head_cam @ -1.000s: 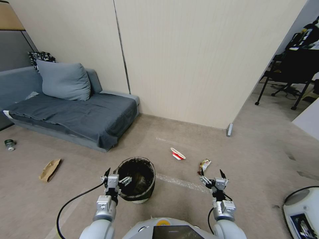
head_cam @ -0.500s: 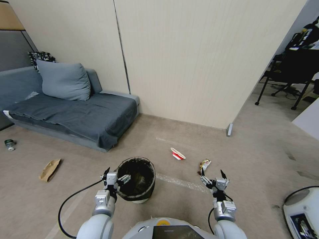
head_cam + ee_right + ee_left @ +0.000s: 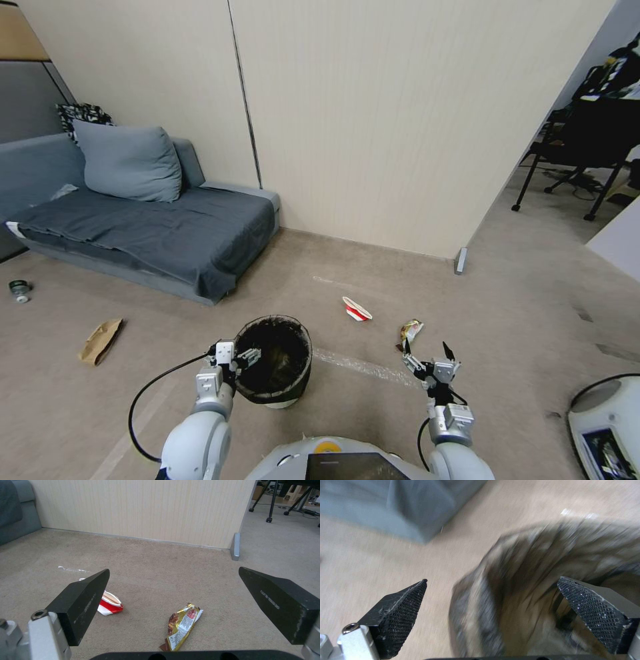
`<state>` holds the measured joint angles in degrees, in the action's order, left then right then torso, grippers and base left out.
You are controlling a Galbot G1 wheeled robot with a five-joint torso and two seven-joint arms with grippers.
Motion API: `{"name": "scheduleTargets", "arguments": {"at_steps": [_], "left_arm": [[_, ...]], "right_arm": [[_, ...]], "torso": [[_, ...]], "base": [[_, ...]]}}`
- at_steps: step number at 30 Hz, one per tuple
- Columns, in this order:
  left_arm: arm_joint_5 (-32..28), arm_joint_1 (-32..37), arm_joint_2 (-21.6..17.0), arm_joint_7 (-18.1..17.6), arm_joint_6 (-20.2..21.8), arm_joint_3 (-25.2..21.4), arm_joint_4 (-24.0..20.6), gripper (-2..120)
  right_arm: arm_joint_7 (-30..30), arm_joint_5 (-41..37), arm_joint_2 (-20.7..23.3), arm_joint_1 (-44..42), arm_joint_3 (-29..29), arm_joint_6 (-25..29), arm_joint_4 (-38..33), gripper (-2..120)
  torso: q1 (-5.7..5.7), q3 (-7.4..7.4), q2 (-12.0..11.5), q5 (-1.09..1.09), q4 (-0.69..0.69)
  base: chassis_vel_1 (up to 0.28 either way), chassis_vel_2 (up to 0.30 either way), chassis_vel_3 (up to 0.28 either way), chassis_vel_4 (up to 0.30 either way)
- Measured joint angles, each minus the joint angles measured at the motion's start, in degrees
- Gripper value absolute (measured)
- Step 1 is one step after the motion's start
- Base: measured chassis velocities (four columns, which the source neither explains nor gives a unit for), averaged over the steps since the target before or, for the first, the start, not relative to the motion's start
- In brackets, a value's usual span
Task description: Pick up the trash bin, then pick up the garbage from the floor and place it into the trash bin.
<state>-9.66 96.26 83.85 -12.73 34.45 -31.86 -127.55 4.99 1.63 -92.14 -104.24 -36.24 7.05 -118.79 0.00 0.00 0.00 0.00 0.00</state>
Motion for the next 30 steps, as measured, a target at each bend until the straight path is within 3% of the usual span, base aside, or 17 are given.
{"name": "scheduleTargets", "arguments": {"at_steps": [18, 30], "left_arm": [[-1.03, -2.37, -0.21, -3.65, 7.67, 0.23, 0.35, 100], [-0.4, -3.54, -0.48, -5.24, 7.97, 0.5, 1.57, 100]], "right_arm": [[0.58, 0.32, 0.0, 0.07, 0.0, 0.82, 1.09, 100], [0.77, 0.49, 0.0, 0.24, 0.04, 1.03, 1.72, 100]], "torso": [[0.0, 0.0, 0.0, 0.0, 0.0], [0.0, 0.0, 0.0, 0.0, 0.0]], "base": [[0.0, 0.0, 0.0, 0.0], [0.0, 0.0, 0.0, 0.0]]}}
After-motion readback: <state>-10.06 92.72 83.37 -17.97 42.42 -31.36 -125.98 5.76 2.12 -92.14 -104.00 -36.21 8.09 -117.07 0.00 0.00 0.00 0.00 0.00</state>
